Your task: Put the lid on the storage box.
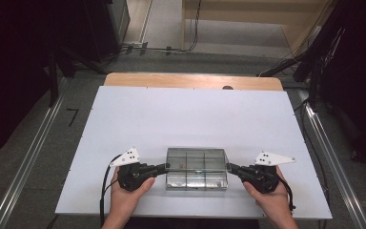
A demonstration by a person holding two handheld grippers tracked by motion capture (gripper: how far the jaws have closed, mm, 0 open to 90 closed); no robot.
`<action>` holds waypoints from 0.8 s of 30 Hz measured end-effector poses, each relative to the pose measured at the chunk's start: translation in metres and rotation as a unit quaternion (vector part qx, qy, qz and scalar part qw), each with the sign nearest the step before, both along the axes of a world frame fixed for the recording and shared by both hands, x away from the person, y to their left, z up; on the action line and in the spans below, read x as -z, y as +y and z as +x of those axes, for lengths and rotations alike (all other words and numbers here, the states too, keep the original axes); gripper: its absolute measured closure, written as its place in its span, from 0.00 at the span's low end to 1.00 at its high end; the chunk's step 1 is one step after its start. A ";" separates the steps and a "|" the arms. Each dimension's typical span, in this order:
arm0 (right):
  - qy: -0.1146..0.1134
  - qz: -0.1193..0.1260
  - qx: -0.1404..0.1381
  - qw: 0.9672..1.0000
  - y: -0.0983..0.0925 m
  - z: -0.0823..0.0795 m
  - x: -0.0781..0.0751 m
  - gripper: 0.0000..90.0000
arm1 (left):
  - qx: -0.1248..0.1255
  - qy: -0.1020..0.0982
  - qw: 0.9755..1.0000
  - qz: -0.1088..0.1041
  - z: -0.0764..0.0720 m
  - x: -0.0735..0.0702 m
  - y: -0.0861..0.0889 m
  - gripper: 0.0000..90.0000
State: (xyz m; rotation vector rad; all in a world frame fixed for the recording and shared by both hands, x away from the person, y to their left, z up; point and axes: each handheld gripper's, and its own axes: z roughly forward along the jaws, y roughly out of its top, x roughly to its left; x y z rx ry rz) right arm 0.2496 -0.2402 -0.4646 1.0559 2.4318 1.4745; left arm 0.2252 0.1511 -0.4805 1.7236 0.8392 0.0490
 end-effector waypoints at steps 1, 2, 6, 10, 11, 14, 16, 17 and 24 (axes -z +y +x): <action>0.001 0.001 -0.003 1.000 0.000 0.000 0.001 0.98 | 0.000 0.004 1.000 -0.001 -0.001 0.001 0.000 1.00; 0.004 0.003 -0.004 1.000 0.000 0.000 0.001 0.98 | -0.001 0.004 1.000 -0.002 -0.001 0.002 0.001 1.00; 0.005 0.000 -0.008 1.000 0.000 0.001 0.004 0.98 | -0.002 0.008 1.000 -0.003 -0.003 0.005 0.004 1.00; 0.006 -0.003 -0.013 1.000 0.000 0.001 0.007 0.98 | -0.004 0.012 1.000 0.001 -0.002 0.008 0.008 1.00; 0.006 -0.004 -0.014 1.000 0.000 0.002 0.007 0.98 | -0.003 0.013 1.000 0.002 -0.002 0.009 0.008 1.00; 0.010 -0.004 -0.017 1.000 0.000 0.002 0.009 0.98 | 0.001 0.014 1.000 0.007 -0.001 0.010 0.008 1.00; 0.012 -0.006 -0.018 1.000 0.001 0.003 0.010 0.98 | 0.002 0.016 1.000 0.009 -0.001 0.011 0.007 1.00; 0.011 -0.009 -0.019 1.000 0.000 0.003 0.011 0.98 | 0.003 0.017 1.000 0.009 0.000 0.011 0.007 1.00; 0.010 -0.016 -0.020 1.000 0.000 0.004 0.015 0.98 | 0.007 0.024 1.000 0.018 0.002 0.015 0.007 1.00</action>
